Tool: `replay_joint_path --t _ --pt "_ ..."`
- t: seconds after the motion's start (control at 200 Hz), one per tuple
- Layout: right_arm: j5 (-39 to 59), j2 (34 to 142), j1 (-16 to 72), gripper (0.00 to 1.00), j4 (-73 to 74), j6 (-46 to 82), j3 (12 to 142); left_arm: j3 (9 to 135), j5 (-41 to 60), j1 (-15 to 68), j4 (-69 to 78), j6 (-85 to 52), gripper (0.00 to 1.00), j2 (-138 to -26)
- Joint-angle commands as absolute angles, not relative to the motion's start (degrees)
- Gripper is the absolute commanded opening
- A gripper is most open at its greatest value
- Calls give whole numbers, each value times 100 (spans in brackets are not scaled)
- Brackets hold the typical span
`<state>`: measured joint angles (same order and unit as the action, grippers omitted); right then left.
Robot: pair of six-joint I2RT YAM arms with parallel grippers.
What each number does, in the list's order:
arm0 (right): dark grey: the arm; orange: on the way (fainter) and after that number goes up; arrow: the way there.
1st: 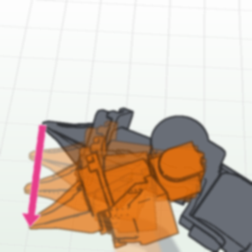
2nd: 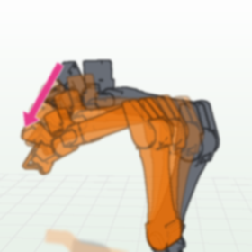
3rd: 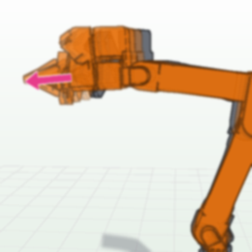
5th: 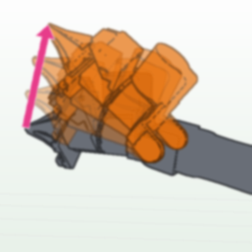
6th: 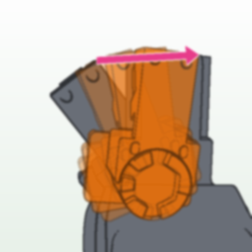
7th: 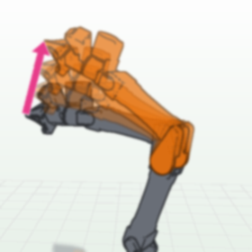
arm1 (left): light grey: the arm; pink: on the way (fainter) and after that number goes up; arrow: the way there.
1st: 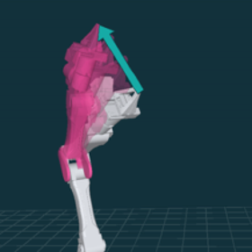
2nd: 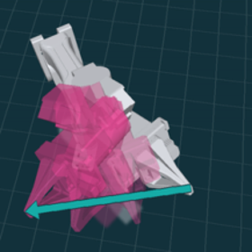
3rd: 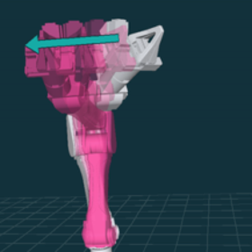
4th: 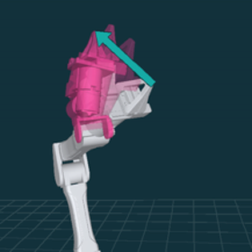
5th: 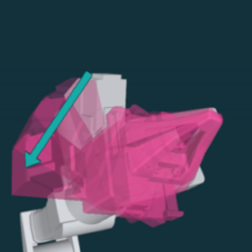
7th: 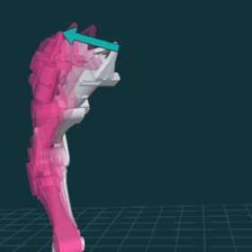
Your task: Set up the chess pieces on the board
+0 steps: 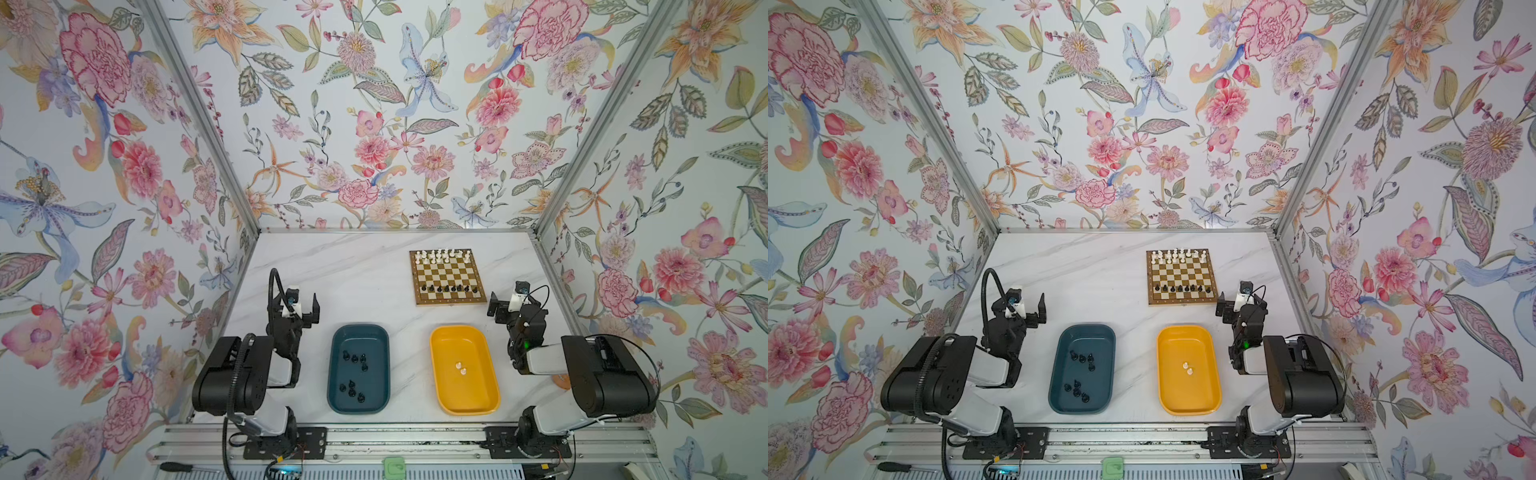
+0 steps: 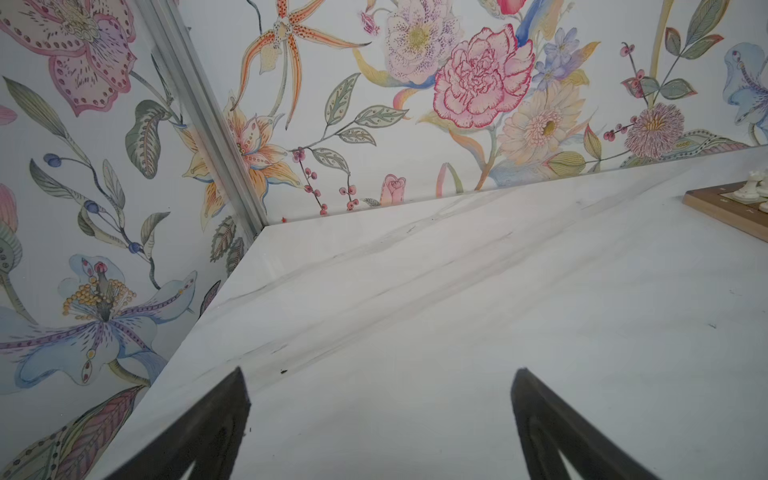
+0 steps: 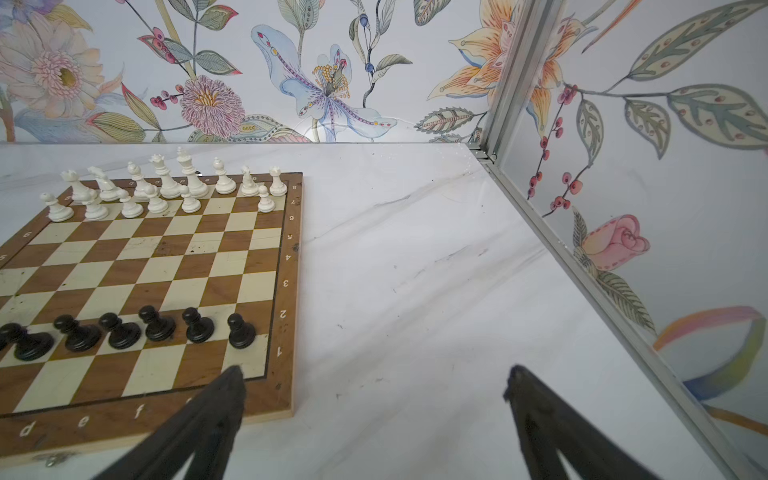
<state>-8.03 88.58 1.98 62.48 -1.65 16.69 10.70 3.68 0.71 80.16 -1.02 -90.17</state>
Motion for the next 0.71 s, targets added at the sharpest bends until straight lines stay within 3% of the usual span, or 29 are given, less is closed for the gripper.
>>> replay_joint_path --t 0.0,0.701 --pt "-888 8868 211 99 6414 -89 1635 1151 164 176 8068 18 99 -9002" --pt "-888 8866 211 99 6416 -88 1635 1218 -31 176 7957 -44 99 -9004"
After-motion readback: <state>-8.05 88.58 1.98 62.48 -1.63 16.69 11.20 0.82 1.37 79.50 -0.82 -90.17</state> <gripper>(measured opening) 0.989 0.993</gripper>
